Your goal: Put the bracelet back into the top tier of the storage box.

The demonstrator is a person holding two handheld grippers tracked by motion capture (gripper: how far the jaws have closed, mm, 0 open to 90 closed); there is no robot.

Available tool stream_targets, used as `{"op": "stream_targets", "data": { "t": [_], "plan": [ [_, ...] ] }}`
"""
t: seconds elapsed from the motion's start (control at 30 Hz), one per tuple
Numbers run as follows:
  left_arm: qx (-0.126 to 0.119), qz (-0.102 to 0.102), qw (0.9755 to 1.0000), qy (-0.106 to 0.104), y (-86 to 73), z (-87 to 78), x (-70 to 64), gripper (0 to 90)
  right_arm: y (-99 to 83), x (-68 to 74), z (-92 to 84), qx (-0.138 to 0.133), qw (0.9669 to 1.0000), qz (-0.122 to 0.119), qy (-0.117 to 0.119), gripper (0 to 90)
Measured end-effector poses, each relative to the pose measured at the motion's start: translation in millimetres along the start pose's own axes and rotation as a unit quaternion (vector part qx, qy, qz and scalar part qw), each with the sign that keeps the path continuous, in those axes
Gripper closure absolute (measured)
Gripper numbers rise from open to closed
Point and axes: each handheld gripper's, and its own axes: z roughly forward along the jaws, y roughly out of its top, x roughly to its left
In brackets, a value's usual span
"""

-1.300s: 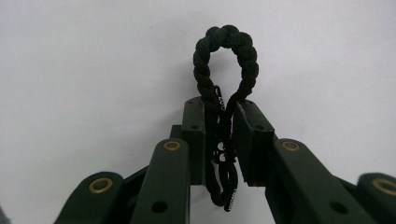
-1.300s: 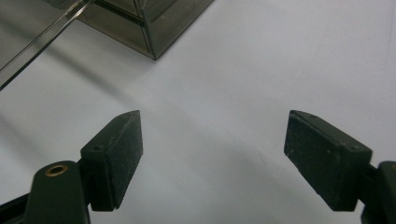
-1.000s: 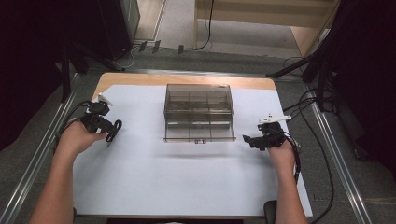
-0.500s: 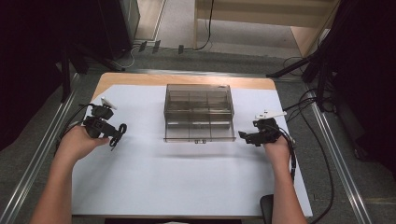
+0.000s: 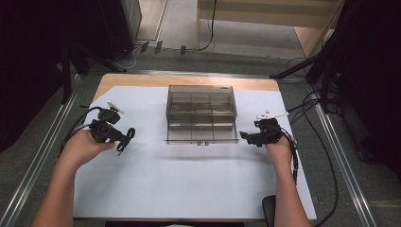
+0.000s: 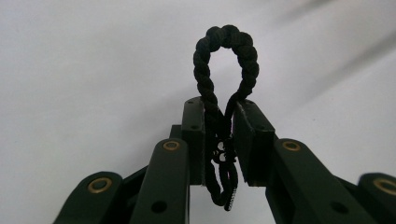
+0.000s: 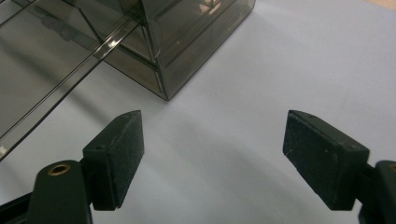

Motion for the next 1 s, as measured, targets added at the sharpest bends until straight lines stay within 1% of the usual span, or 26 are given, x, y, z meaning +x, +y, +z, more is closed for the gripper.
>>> {"op": "stream_targets", "data": {
  "t": [0.07, 0.13, 0.27, 0.33, 0.47, 0.53, 0.6, 0.63, 0.7, 0.77, 0.9, 1.0],
  "plan": [
    [0.001, 0.004, 1.0000, -0.004, 1.8, 0.8, -2.6, 76.3, -0.1, 0.8, -0.2, 0.004, 1.0000, -0.001, 0.000, 21.2],
    [0.004, 0.007, 1.0000, -0.004, 4.1, 1.8, -6.3, 76.3, -0.2, 1.3, -0.4, 0.006, 1.0000, -0.005, 0.000, 21.2],
    [0.011, -0.002, 0.9997, -0.020, 6.9, 1.6, -11.6, 76.3, -0.5, 2.1, -0.2, 0.010, 0.9999, -0.003, 0.001, 21.1],
    [0.010, -0.001, 0.9996, -0.025, 7.6, 0.1, -15.3, 76.3, -0.1, 2.7, 0.0, 0.009, 1.0000, -0.005, 0.002, 21.1],
    [0.003, 0.009, 0.9996, -0.028, 9.8, -4.2, -22.9, 76.3, 0.1, 3.8, 0.8, 0.008, 0.9999, -0.005, 0.003, 21.1],
    [0.000, 0.013, 0.9992, -0.037, 11.5, -5.6, -24.7, 76.3, -0.1, 3.4, 0.9, 0.009, 0.9999, -0.004, 0.004, 21.1],
    [-0.003, 0.011, 0.9991, -0.041, 13.8, -6.0, -26.3, 76.3, -0.3, 3.1, 0.7, 0.009, 0.9999, -0.003, 0.005, 21.1],
    [-0.002, 0.013, 0.9990, -0.043, 15.3, -6.0, -27.1, 76.3, -0.3, 3.0, 0.6, 0.008, 0.9999, -0.004, 0.004, 21.1],
    [-0.003, 0.015, 0.9985, -0.053, 19.9, -6.6, -28.2, 76.3, -0.4, 2.7, 0.0, 0.008, 1.0000, -0.004, 0.004, 21.1],
    [0.003, 0.020, 0.9989, -0.043, 25.7, -7.0, -30.9, 76.4, -0.4, 2.9, -0.4, 0.008, 1.0000, -0.001, 0.004, 21.0],
    [-0.001, 0.026, 0.9989, -0.039, 34.2, -12.2, -37.3, 76.4, -0.2, 3.3, -0.7, 0.007, 1.0000, -0.002, 0.003, 21.0],
    [-0.002, 0.035, 0.9983, -0.045, 39.2, -16.3, -42.9, 76.3, -0.6, 3.0, 0.0, 0.007, 1.0000, -0.003, 0.006, 21.0]
  ]
}}
